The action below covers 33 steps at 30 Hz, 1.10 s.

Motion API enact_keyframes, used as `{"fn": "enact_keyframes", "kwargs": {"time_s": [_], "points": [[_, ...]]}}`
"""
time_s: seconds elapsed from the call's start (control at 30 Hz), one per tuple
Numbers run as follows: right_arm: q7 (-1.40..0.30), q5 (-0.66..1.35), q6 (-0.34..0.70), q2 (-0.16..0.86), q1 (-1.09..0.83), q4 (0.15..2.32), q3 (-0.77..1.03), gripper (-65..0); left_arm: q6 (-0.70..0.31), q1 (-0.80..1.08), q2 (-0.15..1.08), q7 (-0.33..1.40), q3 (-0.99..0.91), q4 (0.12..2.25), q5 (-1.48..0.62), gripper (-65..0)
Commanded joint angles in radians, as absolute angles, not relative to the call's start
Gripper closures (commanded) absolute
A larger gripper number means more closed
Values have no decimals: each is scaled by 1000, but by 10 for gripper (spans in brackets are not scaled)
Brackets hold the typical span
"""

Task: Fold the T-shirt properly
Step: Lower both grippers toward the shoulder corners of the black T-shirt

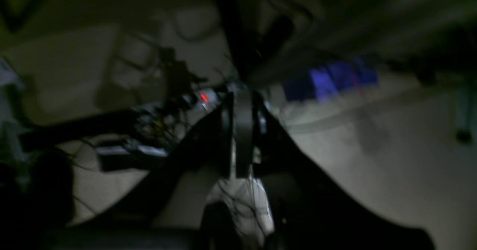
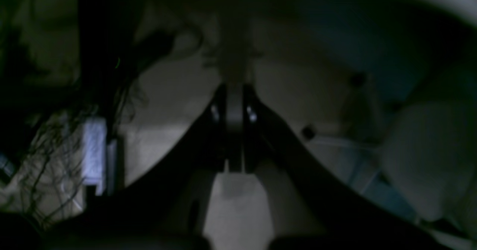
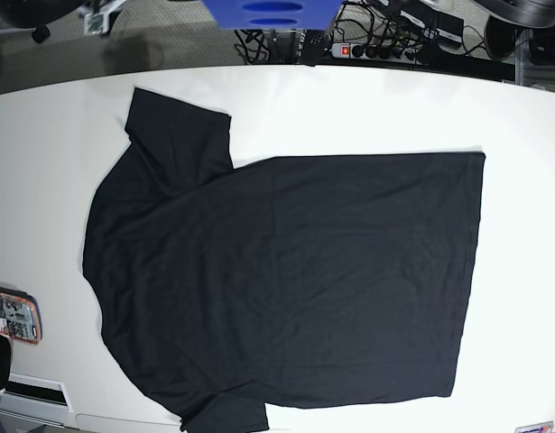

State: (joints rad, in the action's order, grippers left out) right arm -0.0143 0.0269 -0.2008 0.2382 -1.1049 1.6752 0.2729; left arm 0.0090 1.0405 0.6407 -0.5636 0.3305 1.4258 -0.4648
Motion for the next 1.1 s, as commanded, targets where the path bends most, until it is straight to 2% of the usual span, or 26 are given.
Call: {"fn": "enact_keyframes", "kwargs": {"time_s": [0.0, 0.17, 0.4, 0.57, 0.77, 1.07], "points": [[-1, 28, -208, 243, -1127, 1702, 289, 0, 7, 1075, 648, -584, 294, 1457, -460, 0], [-1, 28, -206, 243, -1129, 1797, 328, 0, 7, 1132, 645, -582, 127, 1567, -352, 0], [4, 27, -206, 243, -1133, 1886, 407, 0, 7, 1201, 628, -582, -10, 1693, -188, 0], [33, 27, -206, 243, -1133, 1900, 421, 0, 7, 1196, 624, -581, -47, 1779, -182, 0], [206, 27, -206, 243, -1127, 1910, 427, 0, 7, 1201, 627, -581, -160, 1882, -179, 0], [254, 24, -206, 243, -1027, 1956, 475, 0, 7, 1161, 627, -581, -294, 2018, -179, 0]]}}
